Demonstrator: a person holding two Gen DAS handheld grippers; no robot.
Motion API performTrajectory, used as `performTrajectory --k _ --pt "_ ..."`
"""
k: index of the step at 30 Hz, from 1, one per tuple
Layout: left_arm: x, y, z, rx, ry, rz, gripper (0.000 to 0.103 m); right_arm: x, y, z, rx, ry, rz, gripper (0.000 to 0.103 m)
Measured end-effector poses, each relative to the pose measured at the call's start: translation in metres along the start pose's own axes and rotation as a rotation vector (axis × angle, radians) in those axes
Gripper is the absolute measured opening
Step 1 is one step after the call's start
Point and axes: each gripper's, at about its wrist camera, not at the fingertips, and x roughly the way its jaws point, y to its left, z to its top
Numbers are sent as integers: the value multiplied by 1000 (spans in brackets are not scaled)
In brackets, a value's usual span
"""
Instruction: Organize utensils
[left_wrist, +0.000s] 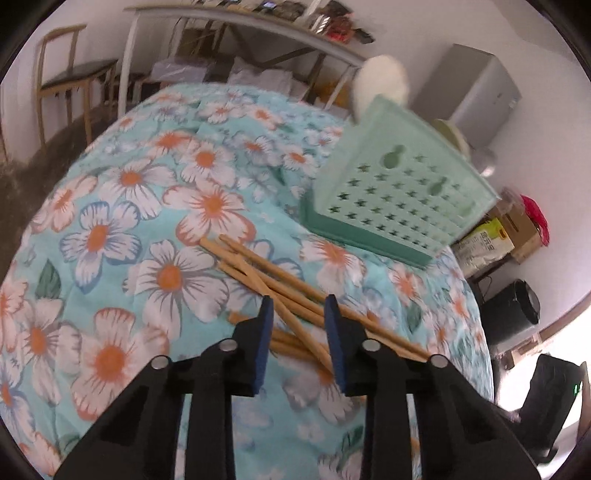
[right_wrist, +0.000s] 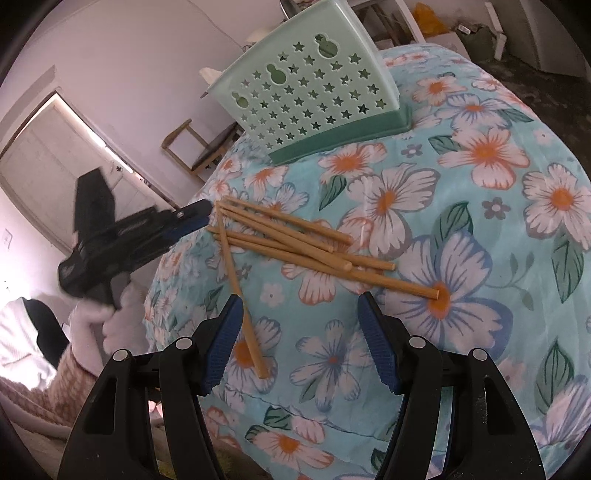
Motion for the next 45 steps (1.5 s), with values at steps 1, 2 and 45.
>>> performTrajectory --k 1,2,45 --pt "6 3 3 -27 15 14 24 -1 -1 -1 -3 -1 2 62" --pt "8 6 4 -40 22 21 23 -1 -1 -1 -7 -3 6 62" --pt "-23 69 -22 -381 76 -123 15 8 1 5 8 7 -9 64"
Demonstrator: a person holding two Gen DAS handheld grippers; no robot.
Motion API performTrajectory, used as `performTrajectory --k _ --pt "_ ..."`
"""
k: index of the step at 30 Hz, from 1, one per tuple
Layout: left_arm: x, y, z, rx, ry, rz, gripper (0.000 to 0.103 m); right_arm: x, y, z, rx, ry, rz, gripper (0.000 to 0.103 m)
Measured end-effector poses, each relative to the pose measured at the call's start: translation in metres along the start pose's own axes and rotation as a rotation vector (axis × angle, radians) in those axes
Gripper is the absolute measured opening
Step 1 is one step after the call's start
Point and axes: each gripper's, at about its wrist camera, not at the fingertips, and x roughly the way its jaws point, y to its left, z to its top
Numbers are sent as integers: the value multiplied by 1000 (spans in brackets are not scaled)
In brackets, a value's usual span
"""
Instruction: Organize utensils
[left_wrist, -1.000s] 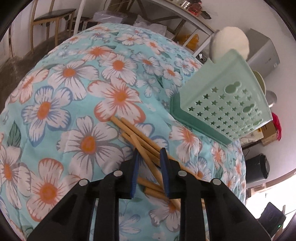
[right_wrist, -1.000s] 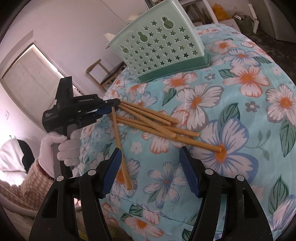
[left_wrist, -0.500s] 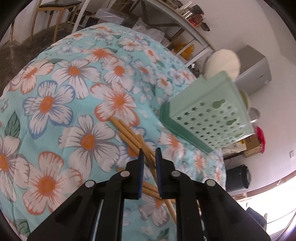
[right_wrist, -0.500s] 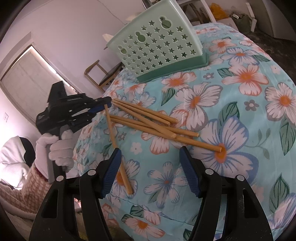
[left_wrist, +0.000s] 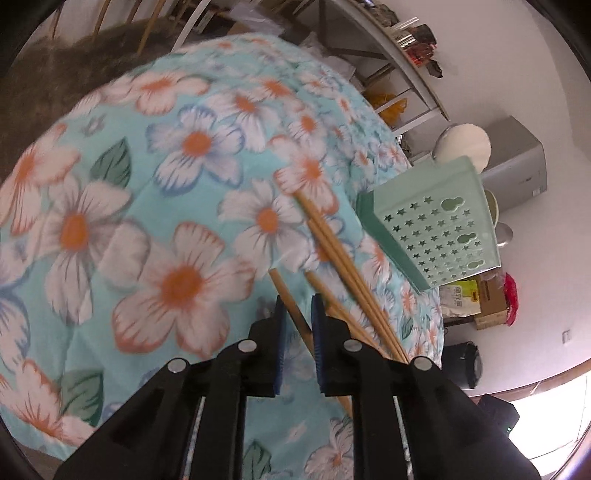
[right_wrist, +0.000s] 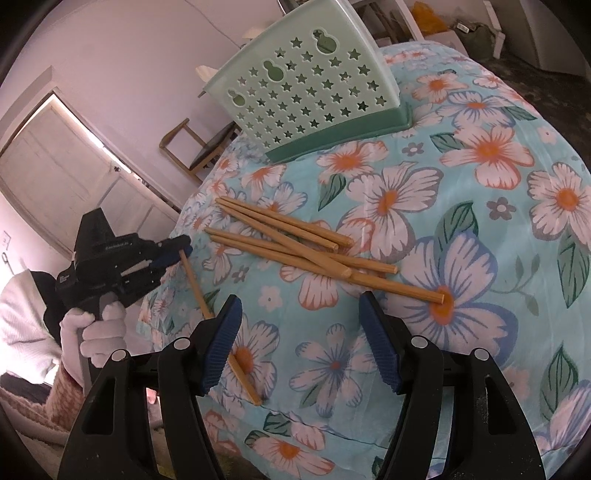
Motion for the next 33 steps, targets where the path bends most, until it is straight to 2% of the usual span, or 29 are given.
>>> performTrajectory --k 3,8,13,16,18,21,27,33 --pt "0 0 -4 8 27 -14 24 1 2 0 -8 3 -8 65" --pt "10 -1 -12 2 72 -18 25 5 7 0 -18 -2 -18 69" --pt "15 -3 -13 1 44 -6 25 10 15 0 -55 5 -28 82" --pt "16 -3 -13 -1 34 -5 23 14 20 -1 -69 0 -29 89" --pt "17 -1 -14 -6 29 6 16 16 23 -2 -69 -9 -36 91" --pt "17 4 -12 -23 25 -6 14 17 25 -4 -56 -21 -40 94" --pt "14 5 -13 -19 5 -10 13 17 26 -3 -60 -5 -51 95" --pt "8 8 -15 7 -18 -13 13 14 19 -1 -32 6 -13 95"
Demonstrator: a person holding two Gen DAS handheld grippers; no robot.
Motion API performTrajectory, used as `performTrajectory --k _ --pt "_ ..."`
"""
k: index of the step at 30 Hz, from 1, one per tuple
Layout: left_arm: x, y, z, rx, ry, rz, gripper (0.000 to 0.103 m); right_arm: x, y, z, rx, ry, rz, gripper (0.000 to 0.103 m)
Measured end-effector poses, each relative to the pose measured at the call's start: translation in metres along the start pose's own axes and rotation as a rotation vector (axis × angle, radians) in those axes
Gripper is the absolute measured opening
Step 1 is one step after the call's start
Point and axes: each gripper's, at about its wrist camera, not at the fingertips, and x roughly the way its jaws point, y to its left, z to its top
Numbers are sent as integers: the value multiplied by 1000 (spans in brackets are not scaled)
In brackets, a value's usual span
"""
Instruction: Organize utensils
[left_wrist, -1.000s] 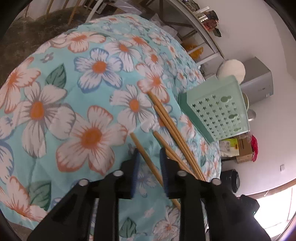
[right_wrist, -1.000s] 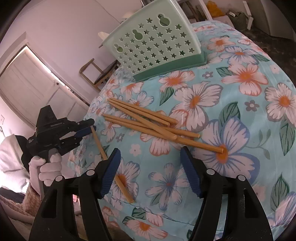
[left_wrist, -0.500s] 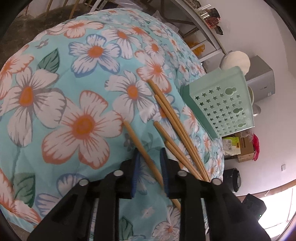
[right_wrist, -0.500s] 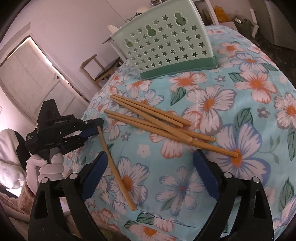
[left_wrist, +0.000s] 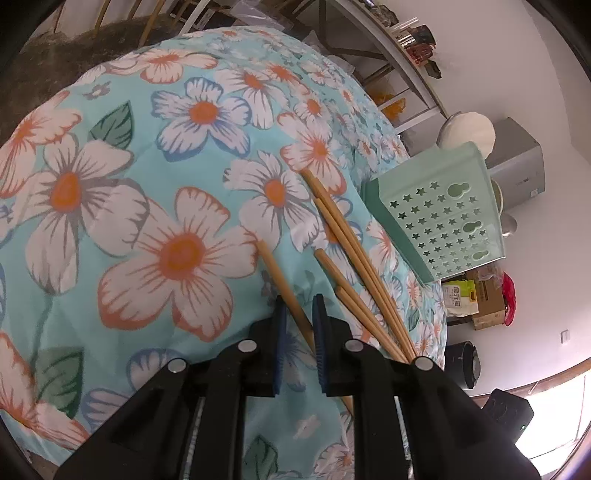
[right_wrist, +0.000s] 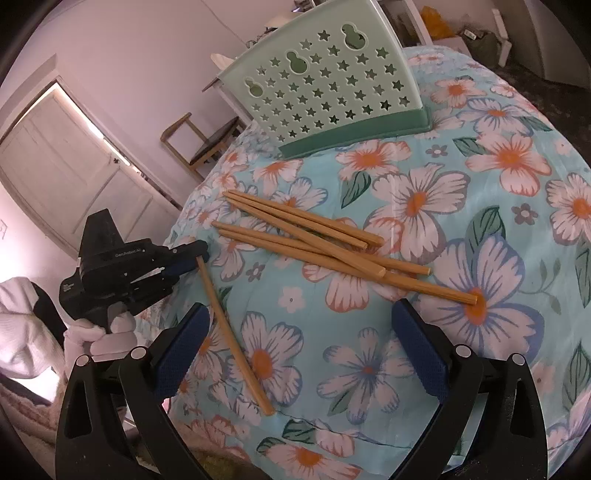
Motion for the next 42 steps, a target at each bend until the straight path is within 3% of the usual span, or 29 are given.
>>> performTrajectory --k 5,12,22,25,32,42 --pt "-1 3 1 23 -9 -12 13 -5 6 11 -6 82 -69 94" --pt "-6 3 3 75 -46 -12 13 -22 43 49 -145 10 -67 74" --pt "-6 6 2 120 -57 -39 14 70 95 99 -399 145 -98 31" --pt "-5 7 2 135 -57 -52 14 96 102 104 -479 196 -137 24" --pt "-3 8 3 157 -61 -71 14 129 106 95 -637 274 -215 16" --pt "0 10 5 165 -62 -92 14 128 101 111 -606 266 -205 13"
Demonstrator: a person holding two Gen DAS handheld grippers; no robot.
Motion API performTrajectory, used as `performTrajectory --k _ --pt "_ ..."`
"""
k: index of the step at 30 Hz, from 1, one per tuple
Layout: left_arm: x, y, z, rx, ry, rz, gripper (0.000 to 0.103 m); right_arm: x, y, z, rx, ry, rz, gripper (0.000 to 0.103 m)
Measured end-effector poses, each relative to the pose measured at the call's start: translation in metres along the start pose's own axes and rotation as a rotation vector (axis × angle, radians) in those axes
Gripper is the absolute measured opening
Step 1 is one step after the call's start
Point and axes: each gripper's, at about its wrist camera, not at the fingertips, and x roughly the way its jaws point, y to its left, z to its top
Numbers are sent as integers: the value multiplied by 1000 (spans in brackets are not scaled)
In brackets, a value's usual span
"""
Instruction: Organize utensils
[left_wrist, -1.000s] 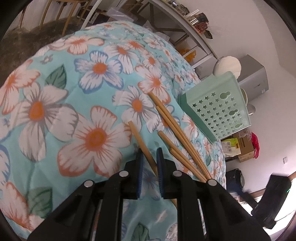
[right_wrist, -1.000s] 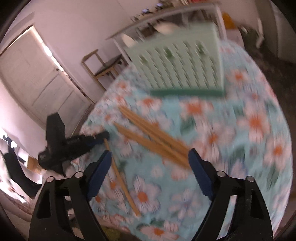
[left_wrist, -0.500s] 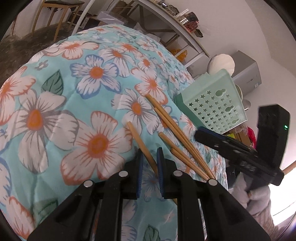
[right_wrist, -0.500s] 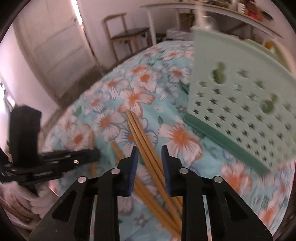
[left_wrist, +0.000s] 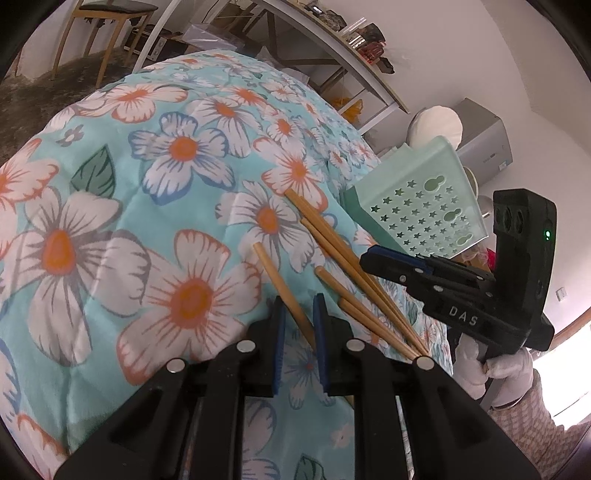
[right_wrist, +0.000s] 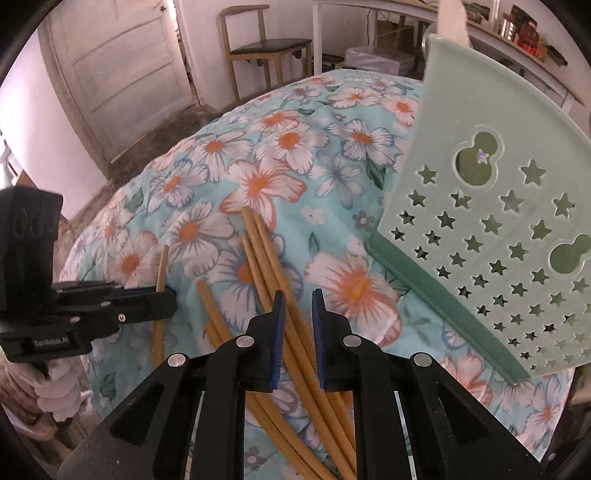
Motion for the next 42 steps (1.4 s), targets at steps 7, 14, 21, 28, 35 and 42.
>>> performTrajectory --k 7,14,21,28,35,42 --pt "1 0 1 4 2 1 14 2 13 -3 -46 25 10 12" --pt "1 0 1 3 1 1 14 10 14 6 -35 18 10 12" --pt "1 0 1 3 3 4 14 25 16 16 -11 18 11 12" --pt "1 0 1 -1 4 5 14 32 25 19 -47 34 -27 10" --pt "2 1 -1 -11 -4 11 14 -7 23 23 -11 -91 -69 5" --pt "0 -4 1 -8 -12 28 14 -95 -3 6 166 -305 -81 5"
